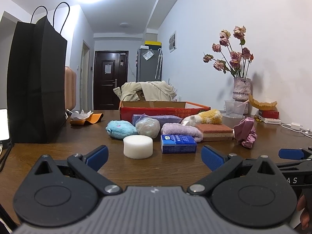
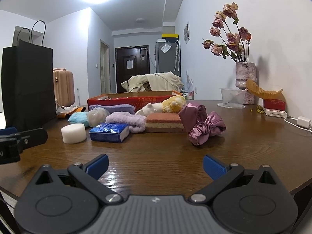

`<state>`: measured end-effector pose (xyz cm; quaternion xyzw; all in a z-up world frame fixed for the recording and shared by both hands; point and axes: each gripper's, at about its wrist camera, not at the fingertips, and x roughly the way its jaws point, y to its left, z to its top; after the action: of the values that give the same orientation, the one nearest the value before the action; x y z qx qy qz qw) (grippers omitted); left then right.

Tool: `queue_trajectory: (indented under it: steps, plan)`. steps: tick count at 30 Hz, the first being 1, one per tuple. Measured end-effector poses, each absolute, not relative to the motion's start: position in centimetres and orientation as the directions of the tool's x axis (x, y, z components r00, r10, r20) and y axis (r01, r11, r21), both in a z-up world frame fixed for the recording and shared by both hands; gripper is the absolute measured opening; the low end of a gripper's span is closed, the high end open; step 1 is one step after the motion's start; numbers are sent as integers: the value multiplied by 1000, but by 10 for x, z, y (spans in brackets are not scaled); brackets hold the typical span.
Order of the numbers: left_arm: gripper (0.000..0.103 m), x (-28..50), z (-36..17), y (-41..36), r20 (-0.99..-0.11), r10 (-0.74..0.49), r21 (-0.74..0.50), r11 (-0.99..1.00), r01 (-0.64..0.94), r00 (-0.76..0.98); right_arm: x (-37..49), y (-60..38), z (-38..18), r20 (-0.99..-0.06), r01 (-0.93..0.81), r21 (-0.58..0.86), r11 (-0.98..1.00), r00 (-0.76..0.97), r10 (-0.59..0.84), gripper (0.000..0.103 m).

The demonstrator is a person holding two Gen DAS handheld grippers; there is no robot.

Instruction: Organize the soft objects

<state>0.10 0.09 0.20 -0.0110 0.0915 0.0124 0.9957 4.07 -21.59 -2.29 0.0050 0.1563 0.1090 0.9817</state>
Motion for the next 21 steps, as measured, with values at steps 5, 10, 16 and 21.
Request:
queue_trajectory:
  steps: [5, 10, 16, 21]
  plan:
    - [103, 2, 1, 1, -186, 24, -23, 999, -28, 982, 41, -216, -23, -306, -211, 43, 977, 928, 214, 103]
    - [103, 1, 1, 1, -186, 23, -22, 999, -27, 982, 41, -216, -24, -305, -209, 46, 977, 928, 213, 103]
    - [103, 4, -1, 4, -192, 27, -30, 999, -33, 981, 40, -215, -24, -296, -211, 42, 976, 931, 214, 103]
    - [103, 9, 0, 9, -196, 31, -44, 998, -40, 980, 41, -211, -23, -295, -212, 27, 977, 932, 211, 103]
